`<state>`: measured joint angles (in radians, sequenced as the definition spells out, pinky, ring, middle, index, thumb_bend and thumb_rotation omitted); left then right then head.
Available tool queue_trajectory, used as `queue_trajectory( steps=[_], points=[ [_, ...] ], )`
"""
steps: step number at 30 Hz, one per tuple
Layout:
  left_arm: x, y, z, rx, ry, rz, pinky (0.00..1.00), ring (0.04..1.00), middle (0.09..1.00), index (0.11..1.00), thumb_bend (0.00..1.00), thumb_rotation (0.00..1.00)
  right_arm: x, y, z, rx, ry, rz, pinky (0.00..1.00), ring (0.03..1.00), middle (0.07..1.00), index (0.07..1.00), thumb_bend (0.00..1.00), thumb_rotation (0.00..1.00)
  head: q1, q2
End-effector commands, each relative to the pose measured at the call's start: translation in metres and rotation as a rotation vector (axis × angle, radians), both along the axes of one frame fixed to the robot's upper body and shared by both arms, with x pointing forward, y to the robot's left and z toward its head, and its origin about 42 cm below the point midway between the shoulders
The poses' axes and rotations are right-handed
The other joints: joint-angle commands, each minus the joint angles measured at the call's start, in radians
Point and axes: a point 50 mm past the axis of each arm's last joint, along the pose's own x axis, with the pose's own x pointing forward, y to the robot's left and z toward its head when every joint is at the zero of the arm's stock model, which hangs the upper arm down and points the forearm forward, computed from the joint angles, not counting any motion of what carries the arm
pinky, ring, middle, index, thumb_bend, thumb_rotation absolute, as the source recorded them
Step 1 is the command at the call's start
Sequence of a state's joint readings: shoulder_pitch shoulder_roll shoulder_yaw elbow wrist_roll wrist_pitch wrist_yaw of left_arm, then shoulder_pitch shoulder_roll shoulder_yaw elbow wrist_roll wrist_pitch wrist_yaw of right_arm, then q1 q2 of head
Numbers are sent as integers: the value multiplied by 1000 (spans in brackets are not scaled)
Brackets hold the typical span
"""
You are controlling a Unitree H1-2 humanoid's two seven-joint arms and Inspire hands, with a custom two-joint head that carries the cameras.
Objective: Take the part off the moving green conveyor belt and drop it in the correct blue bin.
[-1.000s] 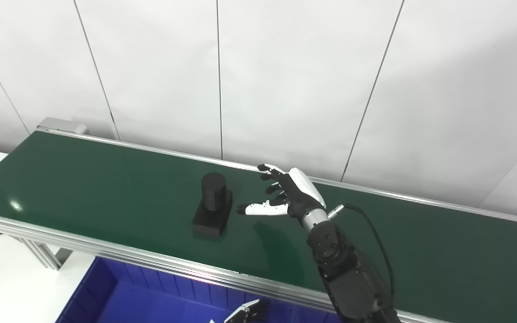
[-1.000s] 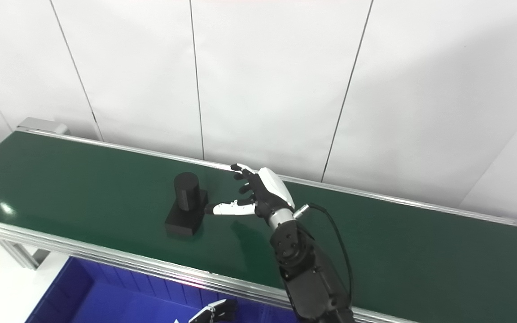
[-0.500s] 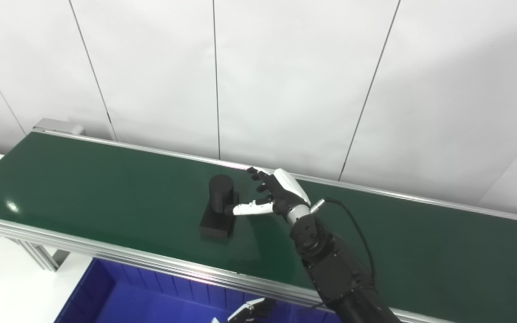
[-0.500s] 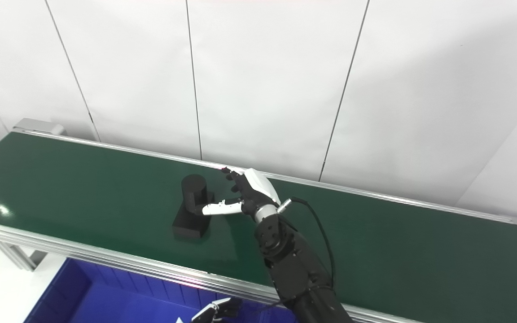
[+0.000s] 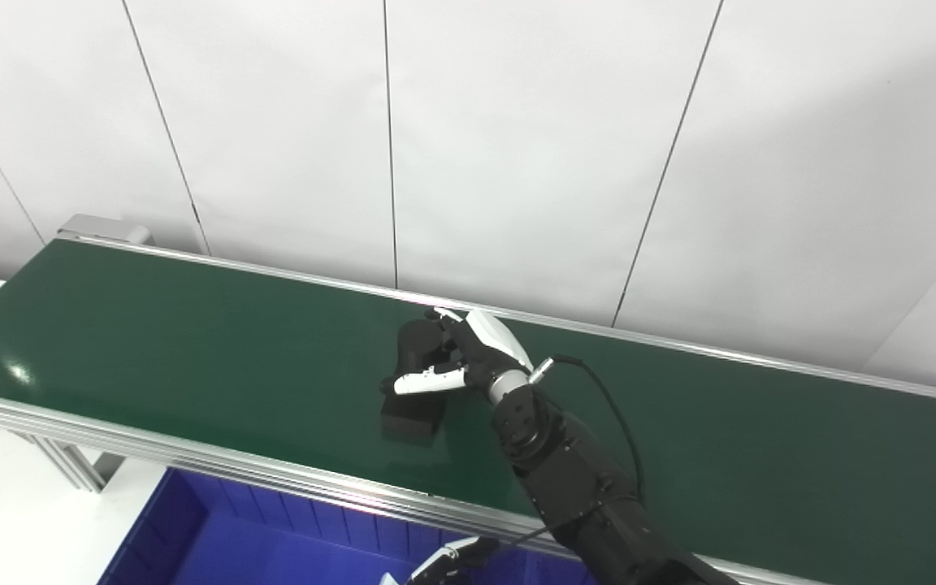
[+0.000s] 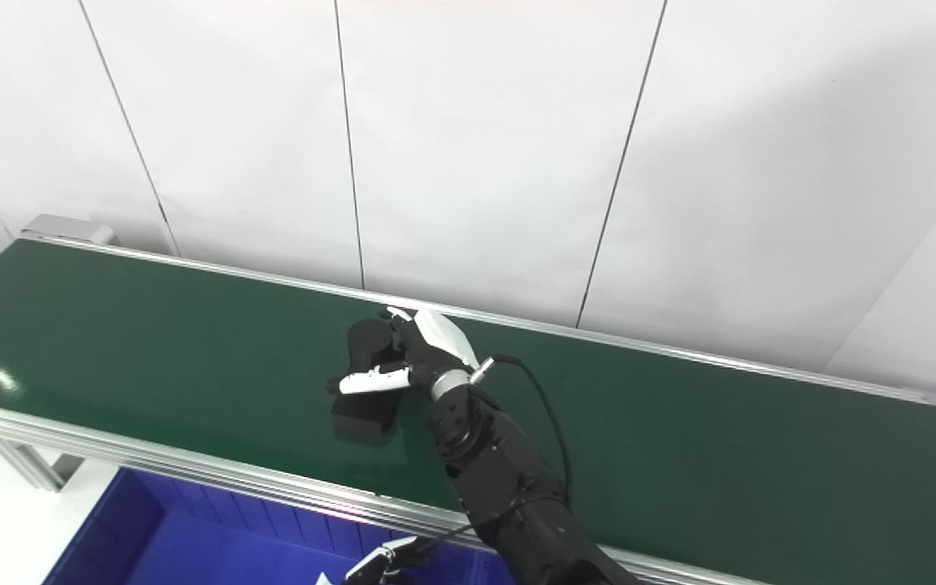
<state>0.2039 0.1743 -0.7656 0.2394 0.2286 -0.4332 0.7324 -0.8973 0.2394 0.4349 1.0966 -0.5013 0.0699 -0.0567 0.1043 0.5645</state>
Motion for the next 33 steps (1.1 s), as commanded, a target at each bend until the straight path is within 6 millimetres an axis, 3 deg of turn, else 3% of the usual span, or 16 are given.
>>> queue_trajectory(
  steps=[1,8,10,11,12,16,20,28,31,33],
  points=[
    [-4,-11,8,-63,-32,-7,670,750,775,756,831,369,5,26,35,63,-111,69,692,836,903,935,885,454,0,0],
    [-5,-12,10,-74,-36,-1,665,741,770,752,832,341,-2,28,17,73,-130,58,691,817,880,891,808,344,1,13],
    [-5,-12,11,-72,-40,-1,661,733,764,751,829,344,-5,26,11,103,-160,43,606,696,761,803,697,155,1,16],
    [-5,-12,11,-70,-42,-2,660,735,766,752,829,347,-7,25,9,117,-178,32,508,575,580,742,597,50,1,16],
    [-5,-12,11,-67,-45,-3,661,736,767,753,827,349,-8,24,6,130,-196,16,427,486,518,613,552,16,0,18],
    [-4,-11,10,-61,-51,-3,663,736,767,754,825,347,-9,18,0,152,-233,-39,385,436,489,506,524,1,-5,20],
    [-2,-8,10,-42,-65,-7,661,741,773,765,817,378,-8,10,-3,147,-267,-64,359,371,480,567,505,0,-9,22],
    [-1,-2,9,-46,-52,-9,661,749,784,780,808,385,-9,-4,-9,180,-354,-119,328,373,468,557,505,0,-19,24],
    [0,0,11,-51,-49,-13,663,751,787,786,802,385,-9,-9,-10,208,-375,-152,302,406,504,504,512,0,-33,30],
    [1,2,11,-53,-48,-13,668,756,792,787,798,379,-9,-12,-10,231,-382,-168,370,399,490,537,509,0,-41,33]
  ],
)
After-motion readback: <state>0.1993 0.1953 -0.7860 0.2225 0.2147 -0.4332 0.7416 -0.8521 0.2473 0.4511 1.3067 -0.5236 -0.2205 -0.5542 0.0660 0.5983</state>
